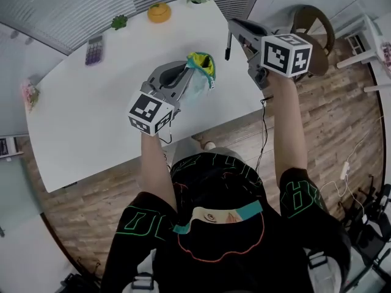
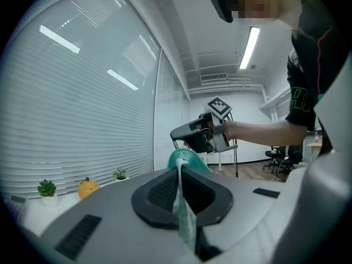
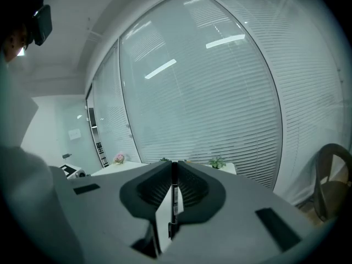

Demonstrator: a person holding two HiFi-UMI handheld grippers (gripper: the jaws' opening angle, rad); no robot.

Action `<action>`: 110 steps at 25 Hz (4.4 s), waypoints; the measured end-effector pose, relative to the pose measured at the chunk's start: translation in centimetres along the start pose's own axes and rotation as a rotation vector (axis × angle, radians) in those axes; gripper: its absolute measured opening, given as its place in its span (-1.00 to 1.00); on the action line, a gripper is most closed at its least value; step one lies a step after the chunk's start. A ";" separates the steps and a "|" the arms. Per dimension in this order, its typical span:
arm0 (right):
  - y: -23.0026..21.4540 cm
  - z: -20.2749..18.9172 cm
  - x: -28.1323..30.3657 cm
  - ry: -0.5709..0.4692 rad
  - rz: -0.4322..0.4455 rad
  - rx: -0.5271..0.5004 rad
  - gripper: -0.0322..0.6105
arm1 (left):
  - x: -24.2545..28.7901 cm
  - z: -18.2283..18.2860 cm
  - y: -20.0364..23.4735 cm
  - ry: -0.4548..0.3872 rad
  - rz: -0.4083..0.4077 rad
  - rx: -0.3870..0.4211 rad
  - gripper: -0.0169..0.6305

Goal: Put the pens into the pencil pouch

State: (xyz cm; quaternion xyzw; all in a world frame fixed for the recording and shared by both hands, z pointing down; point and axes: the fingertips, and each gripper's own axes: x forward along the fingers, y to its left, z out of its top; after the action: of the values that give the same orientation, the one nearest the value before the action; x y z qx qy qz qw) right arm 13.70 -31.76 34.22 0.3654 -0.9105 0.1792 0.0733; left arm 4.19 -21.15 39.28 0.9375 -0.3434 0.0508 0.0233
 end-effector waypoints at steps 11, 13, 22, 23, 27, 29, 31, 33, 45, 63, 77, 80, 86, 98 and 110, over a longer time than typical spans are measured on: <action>4.6 4.7 -7.3 -0.185 0.089 -0.036 -0.79 | 0.5 1.3 -4.4 0.011 0.019 0.062 -0.93; 5.0 5.7 -8.1 -0.225 0.105 -0.034 -0.79 | 0.9 1.6 -4.3 0.016 0.020 0.078 -0.93; 7.3 7.4 -8.6 -0.304 0.188 0.004 -0.79 | 1.9 2.6 -4.4 0.015 0.026 0.109 -0.93; 7.5 7.4 -8.5 -0.307 0.196 0.009 -0.79 | 1.9 2.8 -4.4 0.015 0.027 0.113 -0.93; 8.1 7.0 -7.8 -0.310 0.224 0.035 -0.79 | 1.9 3.3 -4.3 0.014 0.033 0.128 -0.93; 8.2 6.8 -7.5 -0.310 0.232 0.042 -0.79 | 1.8 3.7 -4.2 0.011 0.035 0.136 -0.93; 8.1 6.5 -7.2 -0.305 0.229 0.047 -0.79 | 1.8 4.0 -4.3 0.005 0.032 0.143 -0.93; 7.9 6.1 -7.2 -0.305 0.225 0.059 -0.79 | 1.8 4.4 -4.6 -0.005 0.026 0.147 -0.93; 9.4 2.4 -6.9 -0.233 0.192 0.011 -0.79 | 1.7 5.9 -5.1 -0.057 0.042 0.156 -0.93; 10.0 -3.3 -6.0 0.023 0.113 -0.159 -0.77 | 0.9 6.0 -5.6 -0.070 0.067 0.164 -0.93; 6.0 -0.4 -8.3 -0.216 0.024 0.007 -0.89 | 1.0 6.8 -3.8 -0.078 0.162 0.136 -0.93; 5.3 -0.4 -8.8 -0.235 0.009 0.021 -0.89 | 0.8 7.3 -3.0 -0.091 0.210 0.126 -0.93; 3.5 -0.9 -9.2 -0.223 -0.064 0.020 -0.89 | -0.2 7.3 -0.2 -0.084 0.379 0.092 -0.93; 2.5 -1.8 -8.0 -0.191 -0.165 -0.038 -0.89 | -7.4 6.1 5.8 -0.113 0.798 -0.057 -0.93; 2.8 -1.7 -6.8 -0.205 -0.188 -0.094 -0.89 | -11.0 5.4 7.5 -0.105 0.978 -0.068 -0.93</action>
State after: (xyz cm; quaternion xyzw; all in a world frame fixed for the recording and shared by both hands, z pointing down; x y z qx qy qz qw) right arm 16.64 -24.86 33.25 0.4614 -0.8825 0.0905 0.0133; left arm -8.54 -20.25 32.79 0.6666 -0.7453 -0.0027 0.0099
